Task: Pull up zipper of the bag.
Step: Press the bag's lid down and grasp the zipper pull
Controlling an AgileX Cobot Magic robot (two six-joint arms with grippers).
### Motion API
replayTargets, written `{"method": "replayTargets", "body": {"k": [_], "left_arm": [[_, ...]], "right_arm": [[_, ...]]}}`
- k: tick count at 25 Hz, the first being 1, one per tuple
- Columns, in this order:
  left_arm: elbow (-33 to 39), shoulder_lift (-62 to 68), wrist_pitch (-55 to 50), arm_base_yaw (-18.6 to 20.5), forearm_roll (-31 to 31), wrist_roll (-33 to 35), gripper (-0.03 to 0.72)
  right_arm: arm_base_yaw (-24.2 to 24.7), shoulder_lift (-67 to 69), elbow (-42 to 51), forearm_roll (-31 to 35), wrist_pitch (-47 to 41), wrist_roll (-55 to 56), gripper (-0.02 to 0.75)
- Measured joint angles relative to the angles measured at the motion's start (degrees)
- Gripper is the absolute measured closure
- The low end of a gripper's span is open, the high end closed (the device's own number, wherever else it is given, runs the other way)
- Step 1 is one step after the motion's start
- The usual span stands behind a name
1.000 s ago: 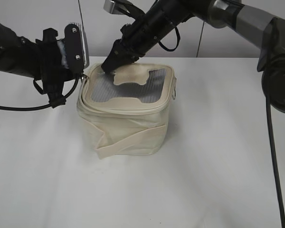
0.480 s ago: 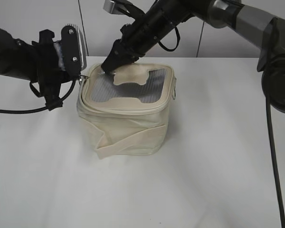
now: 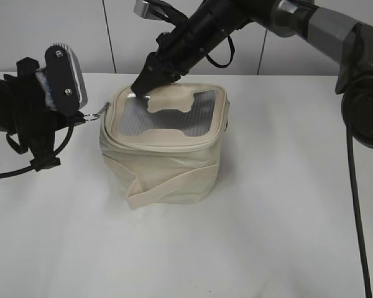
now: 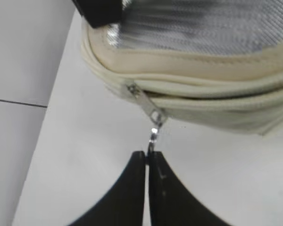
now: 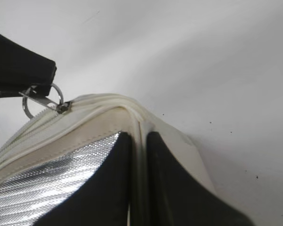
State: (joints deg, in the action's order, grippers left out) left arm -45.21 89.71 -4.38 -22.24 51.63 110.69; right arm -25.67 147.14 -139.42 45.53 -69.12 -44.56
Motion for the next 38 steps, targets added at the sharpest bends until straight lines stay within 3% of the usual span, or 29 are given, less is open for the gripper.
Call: {"method": "replayTargets", "body": {"k": [9,16,22,29,35,38], "left_arm": [[3.3,-2.8,-6.2,0.1,7.9,-0.6,0.697],[4.0,-3.7,-10.5,-1.6,8.4,-7.2,0.697],[9.5,-8.6,-12.7,-1.6,8.4,-10.0,0.697],[11.8,-14.6,-21.7,-1.7,11.4,-10.4,0.697],[11.9,-13.8,-23.5,-1.9,16.6,-10.1,0.697],[12.0,-12.8,-23.1,-5.1,19.8,-7.6,0.697]], "right_arm": [[0.0,0.0,0.0,-0.2,0.0,1.9,0.664],[0.0,0.0,0.0,-0.2,-0.1,2.6,0.664],[0.0,0.0,0.0,-0.2,-0.2,3.4,0.664],[0.0,0.0,0.0,0.2,-0.2,4.0,0.664],[0.0,0.1,0.0,1.2,-0.6,4.0,0.664],[0.0,0.1,0.0,1.6,-0.6,4.0,0.665]]}}
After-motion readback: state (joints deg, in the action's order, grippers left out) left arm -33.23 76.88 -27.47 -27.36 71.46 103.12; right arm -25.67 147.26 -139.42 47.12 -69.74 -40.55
